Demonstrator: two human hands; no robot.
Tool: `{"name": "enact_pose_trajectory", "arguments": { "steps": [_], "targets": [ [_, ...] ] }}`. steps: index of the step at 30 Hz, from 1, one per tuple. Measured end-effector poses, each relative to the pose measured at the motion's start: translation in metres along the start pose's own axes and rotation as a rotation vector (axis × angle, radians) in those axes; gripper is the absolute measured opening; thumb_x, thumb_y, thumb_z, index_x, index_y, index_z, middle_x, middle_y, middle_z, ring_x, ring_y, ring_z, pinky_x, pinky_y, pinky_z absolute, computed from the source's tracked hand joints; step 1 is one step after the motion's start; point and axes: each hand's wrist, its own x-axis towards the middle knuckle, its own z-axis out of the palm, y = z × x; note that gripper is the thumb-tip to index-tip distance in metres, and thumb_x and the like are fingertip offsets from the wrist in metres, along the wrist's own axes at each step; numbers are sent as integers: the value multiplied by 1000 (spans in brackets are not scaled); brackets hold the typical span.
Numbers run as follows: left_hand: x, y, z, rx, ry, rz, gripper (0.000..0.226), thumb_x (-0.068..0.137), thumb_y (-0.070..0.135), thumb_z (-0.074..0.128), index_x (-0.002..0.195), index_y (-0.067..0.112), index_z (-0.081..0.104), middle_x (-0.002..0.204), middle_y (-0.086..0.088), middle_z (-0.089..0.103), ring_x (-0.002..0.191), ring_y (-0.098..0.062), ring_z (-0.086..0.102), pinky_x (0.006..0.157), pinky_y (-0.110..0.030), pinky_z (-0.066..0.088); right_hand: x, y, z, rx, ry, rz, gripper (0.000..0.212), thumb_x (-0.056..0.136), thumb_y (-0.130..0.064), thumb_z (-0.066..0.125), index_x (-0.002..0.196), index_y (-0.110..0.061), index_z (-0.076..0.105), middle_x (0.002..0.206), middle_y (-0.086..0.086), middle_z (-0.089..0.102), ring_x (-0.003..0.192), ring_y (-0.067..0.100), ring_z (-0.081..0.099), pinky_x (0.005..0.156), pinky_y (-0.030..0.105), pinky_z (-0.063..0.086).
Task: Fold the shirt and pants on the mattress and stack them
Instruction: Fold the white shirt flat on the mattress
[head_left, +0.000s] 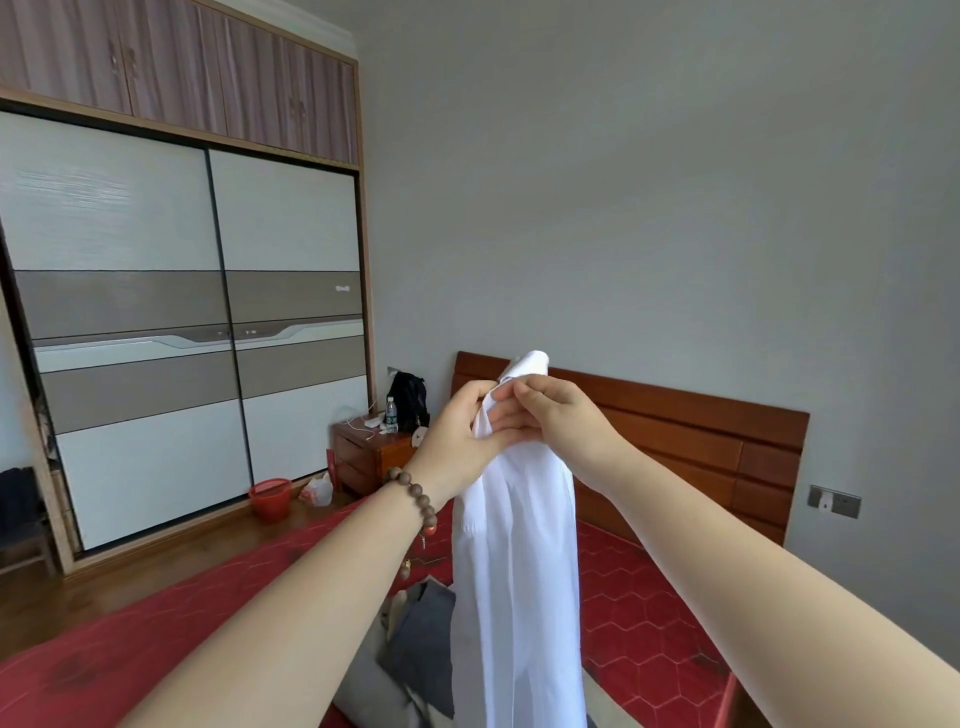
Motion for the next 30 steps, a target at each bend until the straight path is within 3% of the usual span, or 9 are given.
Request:
{"name": "enact_pose_trajectory", "arguments": {
  "steps": [4, 7, 9, 11, 13, 15, 20, 24, 30],
  "targets": [
    [3, -2, -9, 5, 65, -43, 25, 88, -6, 55, 100, 15, 62, 102, -22, 66, 92, -29, 62, 89, -48, 48, 2, 3, -25, -392, 254, -263, 10, 92, -17, 63, 98, -15, 70, 91, 0, 72, 86, 12, 66, 76, 24, 50],
    [3, -1, -13, -26, 21, -46, 25, 90, -5, 53, 100, 16, 62, 98, -16, 67, 87, -18, 62, 83, -39, 49, 4, 11, -41, -356, 390, -150, 64, 74, -35, 80, 129, -25, 50, 108, -4, 57, 99, 8, 57, 85, 19, 48],
    [4, 2, -13, -69, -26, -43, 25, 91, -5, 53, 103, 15, 62, 98, -9, 68, 88, -15, 64, 83, -33, 50, 6, 18, -48, -131, 191, 85, 98, 65, -44, 84, 146, -24, 32, 124, 0, 57, 113, 15, 57, 100, 34, 46],
    [5, 4, -13, -93, -41, -43, 24, 91, -5, 54, 103, 14, 62, 97, -9, 69, 87, -17, 66, 82, -32, 52, 4, 22, -50, 111, -86, 207, 82, 69, -37, 83, 140, -20, 44, 126, 7, 63, 115, 26, 61, 100, 44, 47],
    [5, 5, -13, -88, -29, -35, 25, 91, -5, 55, 103, 16, 60, 92, -7, 70, 83, -16, 66, 78, -30, 53, 3, 24, -46, 215, -216, 186, 49, 78, -24, 77, 123, -13, 63, 119, 12, 67, 110, 29, 64, 89, 37, 54],
    [2, 6, -15, -38, 9, 5, 27, 89, -5, 56, 101, 19, 54, 85, -7, 68, 76, -19, 60, 71, -31, 49, 4, 26, -39, 247, -162, 107, 35, 79, -12, 75, 113, -6, 69, 114, 16, 69, 106, 31, 66, 82, 34, 55],
    [-12, 1, -32, 189, 22, 72, 19, 72, 8, 52, 79, 25, 51, 73, -2, 52, 65, -16, 45, 65, -30, 36, 12, 18, -29, 114, -59, 20, 36, 75, -3, 76, 110, -1, 68, 111, 20, 69, 108, 38, 64, 96, 48, 51],
    [-27, -11, -46, 359, -6, 46, 6, 75, 16, 57, 76, 14, 52, 66, -18, 52, 58, -17, 45, 62, -29, 37, 16, 9, -25, 12, -108, 26, 30, 76, -7, 76, 105, -2, 70, 106, 18, 71, 102, 33, 67, 94, 48, 52],
    [-34, -31, -55, 743, -148, -35, 54, 75, 27, 74, 50, 13, 29, 48, 3, 28, 42, -7, 28, 44, -20, 22, 23, 3, -27, 1, -118, 44, 28, 72, -9, 79, 98, -4, 73, 101, 16, 73, 96, 31, 70, 82, 40, 58]
  ]
}}
